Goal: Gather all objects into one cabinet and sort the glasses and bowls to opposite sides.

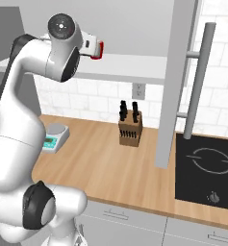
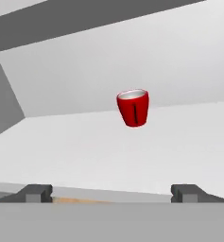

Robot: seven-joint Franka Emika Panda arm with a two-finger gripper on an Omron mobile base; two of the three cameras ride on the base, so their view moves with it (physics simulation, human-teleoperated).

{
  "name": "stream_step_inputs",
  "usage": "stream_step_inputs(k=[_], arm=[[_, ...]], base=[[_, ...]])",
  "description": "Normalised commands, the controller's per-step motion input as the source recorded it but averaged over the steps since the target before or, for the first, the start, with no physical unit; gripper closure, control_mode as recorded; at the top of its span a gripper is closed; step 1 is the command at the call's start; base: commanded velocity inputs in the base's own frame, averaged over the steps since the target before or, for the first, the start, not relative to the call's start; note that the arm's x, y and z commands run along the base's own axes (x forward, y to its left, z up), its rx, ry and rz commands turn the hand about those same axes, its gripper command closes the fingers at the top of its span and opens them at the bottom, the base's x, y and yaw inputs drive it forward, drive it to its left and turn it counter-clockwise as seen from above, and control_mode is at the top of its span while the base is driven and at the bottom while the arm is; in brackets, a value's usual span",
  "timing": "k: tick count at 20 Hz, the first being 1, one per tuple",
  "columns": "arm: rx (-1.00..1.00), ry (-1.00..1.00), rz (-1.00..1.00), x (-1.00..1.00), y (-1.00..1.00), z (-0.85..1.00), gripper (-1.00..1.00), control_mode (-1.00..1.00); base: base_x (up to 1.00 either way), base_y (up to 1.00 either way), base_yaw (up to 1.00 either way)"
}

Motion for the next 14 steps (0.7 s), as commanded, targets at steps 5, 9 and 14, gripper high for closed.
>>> stream_step_inputs(k=[5,9,14], arm=[[-0.13,0.0,-0.08,0.23,0.0,0.0,-1.0,-1.0],[0.0,0.0,0.0,0.09,0.0,0.0,-1.0,-1.0],[0.0,0.0,0.0,0.34,0.0,0.0,-1.0,-1.0]], base=[[0.0,0.0,0.0],[0.0,0.0,0.0],[0.0,0.0,0.0]])
